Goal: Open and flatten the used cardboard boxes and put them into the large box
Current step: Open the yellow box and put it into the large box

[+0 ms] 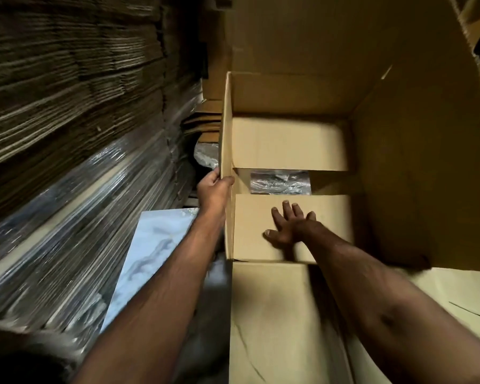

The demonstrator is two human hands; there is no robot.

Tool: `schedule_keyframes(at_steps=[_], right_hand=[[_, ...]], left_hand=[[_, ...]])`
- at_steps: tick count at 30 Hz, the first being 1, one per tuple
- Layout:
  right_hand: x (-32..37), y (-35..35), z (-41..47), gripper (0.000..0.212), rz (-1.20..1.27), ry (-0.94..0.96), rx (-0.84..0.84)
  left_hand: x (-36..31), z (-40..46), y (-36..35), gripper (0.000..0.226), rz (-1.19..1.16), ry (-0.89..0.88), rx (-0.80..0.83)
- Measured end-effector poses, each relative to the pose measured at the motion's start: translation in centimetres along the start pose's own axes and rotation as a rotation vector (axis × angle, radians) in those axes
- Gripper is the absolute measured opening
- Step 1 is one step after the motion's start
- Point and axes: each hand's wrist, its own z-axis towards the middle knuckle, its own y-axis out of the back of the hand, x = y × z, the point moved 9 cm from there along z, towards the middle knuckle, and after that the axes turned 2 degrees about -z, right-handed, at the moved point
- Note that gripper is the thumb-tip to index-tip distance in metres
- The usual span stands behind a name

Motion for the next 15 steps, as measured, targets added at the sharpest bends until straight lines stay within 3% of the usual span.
schedule_keyframes(at_steps=[3, 6, 8, 10, 12, 14, 15], right_hand=[[0.1, 0.9, 0.6, 0.090, -0.012, 0.011, 0.063], [0.4, -0.2, 1.5, 0.107, 0.021, 0.028, 0.169], [0.3, -0.9, 1.6, 0.087, 0.140, 0.019, 0.241], [0.1, -0.3, 1.5, 0.070, 0.123, 0.037, 0.177], [0.1, 2.5, 1.1, 0.067, -0.012, 0.063, -0.054], [-0.3, 7.1, 0.3, 0.054, 0.000, 0.062, -0.471], [-0.6, 9.2, -0.6, 0.058, 0.020, 0.058, -0.640]], left_hand=[[-1.6, -0.4, -0.3, 0.037, 0.012, -0.017, 0.004], [-2.1, -0.8, 0.0, 0.037, -0.001, -0.001, -0.021], [-2.1, -1.1, 0.6, 0.037, -0.007, 0.016, -0.038], [-1.9, -1.2, 1.1, 0.036, 0.022, 0.032, -0.040], [-2.0, -1.3, 1.5, 0.030, 0.050, 0.042, -0.029], [-2.5, -1.7, 1.3, 0.027, 0.059, 0.039, -0.010], [-2.8, -1.9, 1.1, 0.026, 0.060, 0.032, -0.001]])
